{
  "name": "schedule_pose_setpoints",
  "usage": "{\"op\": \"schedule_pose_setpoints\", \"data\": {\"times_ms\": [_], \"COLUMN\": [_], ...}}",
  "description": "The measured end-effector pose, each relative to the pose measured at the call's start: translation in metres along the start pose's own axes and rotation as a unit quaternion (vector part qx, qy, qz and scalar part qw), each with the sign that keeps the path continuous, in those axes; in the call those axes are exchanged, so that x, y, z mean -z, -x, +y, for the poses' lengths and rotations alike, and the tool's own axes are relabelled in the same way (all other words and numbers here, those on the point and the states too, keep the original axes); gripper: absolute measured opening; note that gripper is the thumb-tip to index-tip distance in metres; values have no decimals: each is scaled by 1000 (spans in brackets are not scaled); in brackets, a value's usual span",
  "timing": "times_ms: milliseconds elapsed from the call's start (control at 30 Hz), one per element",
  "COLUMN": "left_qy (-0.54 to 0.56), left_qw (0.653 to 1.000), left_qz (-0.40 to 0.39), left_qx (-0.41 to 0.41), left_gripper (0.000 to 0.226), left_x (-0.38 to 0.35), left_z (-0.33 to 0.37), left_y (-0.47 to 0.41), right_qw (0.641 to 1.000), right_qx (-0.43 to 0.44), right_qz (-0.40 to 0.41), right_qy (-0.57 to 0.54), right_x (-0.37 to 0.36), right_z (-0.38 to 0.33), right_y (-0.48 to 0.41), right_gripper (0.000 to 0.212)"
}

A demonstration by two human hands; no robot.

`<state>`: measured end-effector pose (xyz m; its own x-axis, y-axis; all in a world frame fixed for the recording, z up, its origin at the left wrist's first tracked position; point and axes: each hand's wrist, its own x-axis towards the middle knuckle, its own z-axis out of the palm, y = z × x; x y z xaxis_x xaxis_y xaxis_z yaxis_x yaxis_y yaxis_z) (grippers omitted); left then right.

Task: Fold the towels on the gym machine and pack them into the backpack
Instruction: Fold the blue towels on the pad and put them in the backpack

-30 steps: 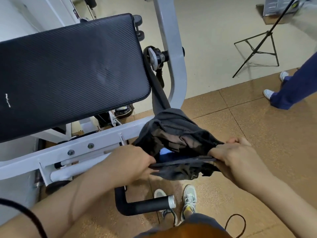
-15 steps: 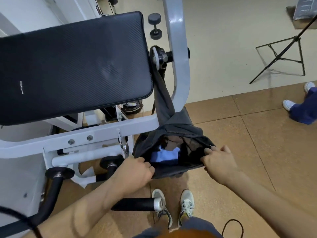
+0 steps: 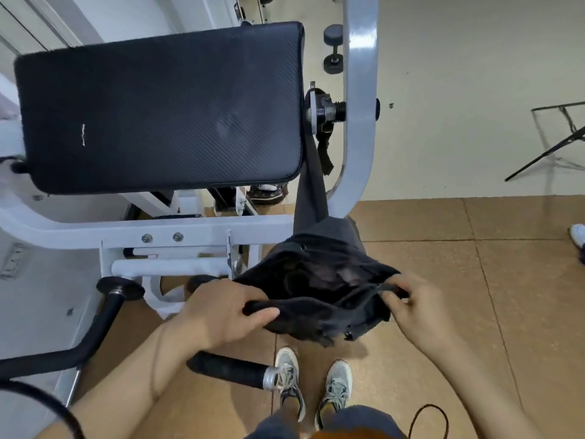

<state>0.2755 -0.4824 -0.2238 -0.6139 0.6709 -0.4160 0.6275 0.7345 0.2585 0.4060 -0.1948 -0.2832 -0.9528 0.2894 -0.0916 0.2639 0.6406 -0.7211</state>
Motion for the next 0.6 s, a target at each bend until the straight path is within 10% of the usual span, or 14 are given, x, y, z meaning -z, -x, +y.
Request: {"op": "schedule_pose_setpoints", "data": {"times_ms": [133,300,433,600], "left_qy": [60,103,26,-77], "left_qw": [997,961,980,983], "left_qz": [-44,198,114,54], "left_qx": [29,164,161,156], "left_gripper": [66,70,41,63], "left_x": [-11,6,-4,-22], "left_z": [6,-3,16,10], "left_y": [-13,-27,-32,-34], "right_qw": [990,988,985,983], "right_qx": [96,117,102,86], "right_qz": [-20,46,51,7], "right_qy": [102,90,126,163], "right_x": [15,17,17,-5], "right_z": [2,7,15,18], "right_y": [1,1,-10,7], "right_gripper": [18,21,21,25]}}
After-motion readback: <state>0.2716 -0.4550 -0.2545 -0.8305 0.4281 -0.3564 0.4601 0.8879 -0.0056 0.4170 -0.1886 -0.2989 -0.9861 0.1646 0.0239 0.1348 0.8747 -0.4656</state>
